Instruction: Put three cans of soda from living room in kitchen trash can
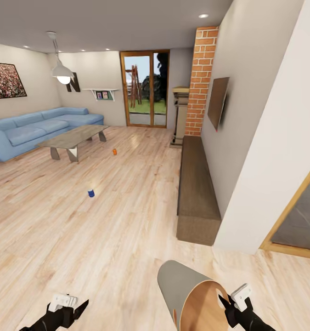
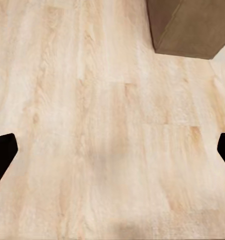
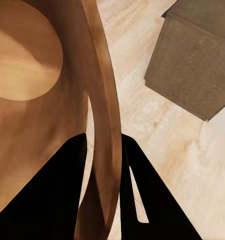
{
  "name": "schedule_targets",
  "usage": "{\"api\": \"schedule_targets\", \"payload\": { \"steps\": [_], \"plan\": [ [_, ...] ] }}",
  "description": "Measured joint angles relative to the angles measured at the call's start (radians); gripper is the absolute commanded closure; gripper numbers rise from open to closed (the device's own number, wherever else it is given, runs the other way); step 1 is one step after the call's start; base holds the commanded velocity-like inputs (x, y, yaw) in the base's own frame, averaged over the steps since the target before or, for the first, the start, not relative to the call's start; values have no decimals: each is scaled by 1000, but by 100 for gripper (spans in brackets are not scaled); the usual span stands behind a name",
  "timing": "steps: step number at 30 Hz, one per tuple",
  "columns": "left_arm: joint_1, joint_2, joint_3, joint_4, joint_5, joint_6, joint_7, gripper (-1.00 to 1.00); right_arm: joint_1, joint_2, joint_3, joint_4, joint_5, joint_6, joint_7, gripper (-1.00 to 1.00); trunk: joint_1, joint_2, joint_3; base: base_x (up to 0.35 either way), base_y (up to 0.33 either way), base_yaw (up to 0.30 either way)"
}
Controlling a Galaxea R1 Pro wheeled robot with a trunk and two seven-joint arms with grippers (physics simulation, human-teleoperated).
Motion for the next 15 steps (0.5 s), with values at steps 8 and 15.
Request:
{"api": "schedule_targets", "payload": {
  "steps": [8, 15],
  "plan": [
    [0, 0, 77, -1, 34, -4, 0, -100, 0, 0, 0, 0, 0, 0, 0, 100, 0, 0, 0, 129, 238, 0],
    [0, -1, 92, 0, 60, -6, 3, -100, 0, 0, 0, 0, -1, 0, 1, 100, 0, 0, 0, 46, 70, 0]
  ]
}}
